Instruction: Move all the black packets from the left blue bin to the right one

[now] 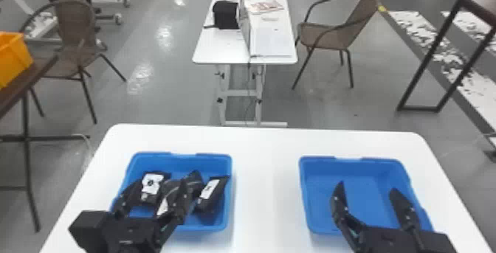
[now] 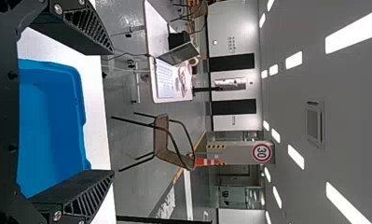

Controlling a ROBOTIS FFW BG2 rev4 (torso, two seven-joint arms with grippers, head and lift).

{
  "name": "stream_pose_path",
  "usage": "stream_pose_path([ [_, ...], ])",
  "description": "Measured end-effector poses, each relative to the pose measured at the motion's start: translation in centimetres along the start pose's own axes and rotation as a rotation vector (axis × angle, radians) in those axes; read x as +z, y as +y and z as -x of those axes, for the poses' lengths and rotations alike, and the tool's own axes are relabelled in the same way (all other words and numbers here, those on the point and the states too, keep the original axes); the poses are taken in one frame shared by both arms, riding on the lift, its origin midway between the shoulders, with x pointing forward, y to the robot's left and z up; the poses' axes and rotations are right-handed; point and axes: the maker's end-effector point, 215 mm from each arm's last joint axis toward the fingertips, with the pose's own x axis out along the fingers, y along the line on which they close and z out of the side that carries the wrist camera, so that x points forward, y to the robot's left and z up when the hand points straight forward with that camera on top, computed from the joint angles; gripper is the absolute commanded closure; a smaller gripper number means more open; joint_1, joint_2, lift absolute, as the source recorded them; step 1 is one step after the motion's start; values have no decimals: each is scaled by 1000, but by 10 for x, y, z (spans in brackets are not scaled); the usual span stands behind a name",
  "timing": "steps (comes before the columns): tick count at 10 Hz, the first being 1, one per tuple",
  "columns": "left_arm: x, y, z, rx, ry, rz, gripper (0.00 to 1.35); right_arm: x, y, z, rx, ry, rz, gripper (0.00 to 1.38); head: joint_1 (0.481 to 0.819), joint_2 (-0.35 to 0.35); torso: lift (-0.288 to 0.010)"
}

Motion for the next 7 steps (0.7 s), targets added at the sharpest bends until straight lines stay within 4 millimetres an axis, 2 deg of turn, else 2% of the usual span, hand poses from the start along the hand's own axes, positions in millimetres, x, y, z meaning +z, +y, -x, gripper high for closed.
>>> stream_pose_path([
  [7,-2,1,-2,0,11,-2,179,-2,1,-1,4,11,-7,108,695,9,0],
])
